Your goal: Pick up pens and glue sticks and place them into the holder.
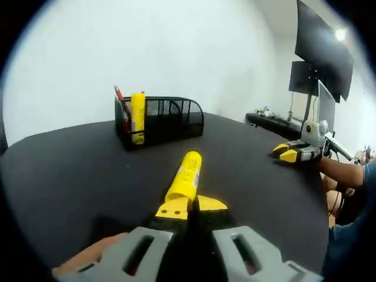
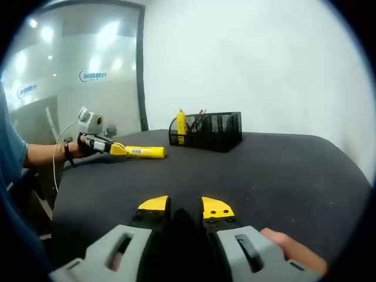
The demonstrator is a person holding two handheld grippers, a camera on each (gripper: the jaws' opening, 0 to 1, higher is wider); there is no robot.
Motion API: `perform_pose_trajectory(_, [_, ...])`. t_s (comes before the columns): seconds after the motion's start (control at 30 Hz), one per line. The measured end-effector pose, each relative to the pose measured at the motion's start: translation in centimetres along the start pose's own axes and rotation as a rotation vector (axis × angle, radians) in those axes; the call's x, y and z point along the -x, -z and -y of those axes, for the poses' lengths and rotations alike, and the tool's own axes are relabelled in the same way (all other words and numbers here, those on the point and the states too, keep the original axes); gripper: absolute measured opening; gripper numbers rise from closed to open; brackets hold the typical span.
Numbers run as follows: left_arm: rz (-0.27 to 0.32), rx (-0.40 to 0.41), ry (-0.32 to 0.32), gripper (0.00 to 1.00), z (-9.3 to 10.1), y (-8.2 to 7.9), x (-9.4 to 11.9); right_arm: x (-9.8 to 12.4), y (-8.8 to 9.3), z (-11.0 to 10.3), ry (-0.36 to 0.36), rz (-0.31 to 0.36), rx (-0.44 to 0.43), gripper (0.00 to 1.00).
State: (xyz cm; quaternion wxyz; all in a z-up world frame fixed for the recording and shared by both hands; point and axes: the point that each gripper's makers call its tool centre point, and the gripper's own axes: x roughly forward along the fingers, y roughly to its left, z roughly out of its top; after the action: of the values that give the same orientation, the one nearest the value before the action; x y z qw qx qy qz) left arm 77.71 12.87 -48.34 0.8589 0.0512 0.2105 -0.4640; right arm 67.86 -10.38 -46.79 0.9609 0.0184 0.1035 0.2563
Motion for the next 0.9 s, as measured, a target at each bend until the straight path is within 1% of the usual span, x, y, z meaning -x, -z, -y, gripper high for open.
perform_pose_trajectory(0.03, [-0.016,-0.003,0.010,0.03,0.0,0.4,0.1,0.0,0.0,0.1,0.000,0.001,-0.002,0.17])
perform_pose_trajectory(0.07, [-0.048,-0.002,0.020,0.05,0.0,0.9,0.4,0.0,0.0,0.1,-0.001,0.003,-0.002,0.17])
perform_pose_trajectory(0.17, [-0.074,-0.001,0.042,0.11,0.0,0.9,1.5,0.0,0.0,0.1,-0.001,0.002,-0.001,0.17])
perform_pose_trajectory(0.2, [-0.081,-0.001,0.042,0.13,-0.1,0.6,2.0,0.0,-0.1,0.0,-0.002,0.004,-0.001,0.17])
perform_pose_trajectory(0.23, [-0.076,-0.041,0.019,0.14,-0.6,-0.1,2.6,0.0,-0.1,0.1,-0.001,0.004,-0.003,0.17])
perform_pose_trajectory(0.3, [-0.087,-0.100,-0.026,0.14,-1.4,-1.6,3.0,0.0,-0.1,0.1,-0.001,0.008,-0.006,0.17])
perform_pose_trajectory(0.33, [-0.097,-0.115,0.000,0.16,-1.0,-2.4,2.9,0.1,-0.2,0.0,-0.002,0.010,-0.008,0.17])
perform_pose_trajectory(0.37, [-0.124,-0.120,0.007,0.18,-0.9,-3.1,2.6,0.1,-0.2,0.0,-0.002,0.011,-0.009,0.17])
perform_pose_trajectory(0.4, [-0.128,-0.122,0.009,0.22,-0.9,-4.0,2.2,0.1,-0.2,0.0,-0.002,0.013,-0.009,0.17])
perform_pose_trajectory(0.43, [-0.164,-0.134,0.024,0.26,-0.7,-4.2,2.0,0.1,-0.2,-0.1,-0.002,0.012,-0.010,0.17])
perform_pose_trajectory(0.47, [-0.210,-0.149,0.036,0.28,-0.6,-4.6,1.7,0.1,-0.2,-0.1,-0.004,0.012,-0.010,0.17])
perform_pose_trajectory(0.5, [-0.233,-0.164,0.029,0.28,-0.7,-5.2,1.2,0.2,-0.2,-0.2,-0.004,0.011,-0.008,0.17])
perform_pose_trajectory(0.53, [-0.294,-0.179,0.030,0.28,-0.7,-5.3,0.9,0.2,-0.1,-0.2,-0.004,0.010,-0.007,0.17])
perform_pose_trajectory(0.57, [-0.325,-0.194,0.015,0.29,-0.9,-5.7,0.5,0.1,-0.1,-0.1,-0.004,0.010,-0.008,0.17])
perform_pose_trajectory(0.6, [-0.344,-0.222,0.017,0.29,-1.0,-6.2,-0.2,0.1,-0.2,-0.1,-0.005,0.011,-0.008,0.17])
perform_pose_trajectory(0.7, [-0.438,-0.252,0.043,0.30,-0.6,-6.6,-1.6,0.1,-0.2,-0.2,-0.006,0.016,-0.010,0.17])
perform_pose_trajectory(0.73, [-0.445,-0.240,0.045,0.30,-0.5,-7.0,-2.3,0.1,-0.3,-0.2,-0.006,0.018,-0.010,0.17])
perform_pose_trajectory(0.77, [-0.485,-0.241,0.075,0.30,-0.1,-6.8,-2.6,0.1,-0.3,-0.3,-0.007,0.019,-0.010,0.17])
perform_pose_trajectory(0.8, [-0.497,-0.231,0.086,0.31,0.1,-7.0,-3.4,0.1,-0.3,-0.3,-0.007,0.020,-0.011,0.17])
perform_pose_trajectory(0.83, [-0.539,-0.232,0.116,0.33,0.6,-6.7,-3.7,0.1,-0.3,-0.3,-0.008,0.021,-0.011,0.17])
perform_pose_trajectory(0.87, [-0.565,-0.215,0.130,0.35,0.8,-6.5,-4.1,0.2,-0.4,-0.4,-0.008,0.023,-0.011,0.17])
perform_pose_trajectory(0.9, [-0.583,-0.216,0.109,0.35,0.5,-6.5,-4.6,0.2,-0.4,-0.4,-0.009,0.023,-0.010,0.17])
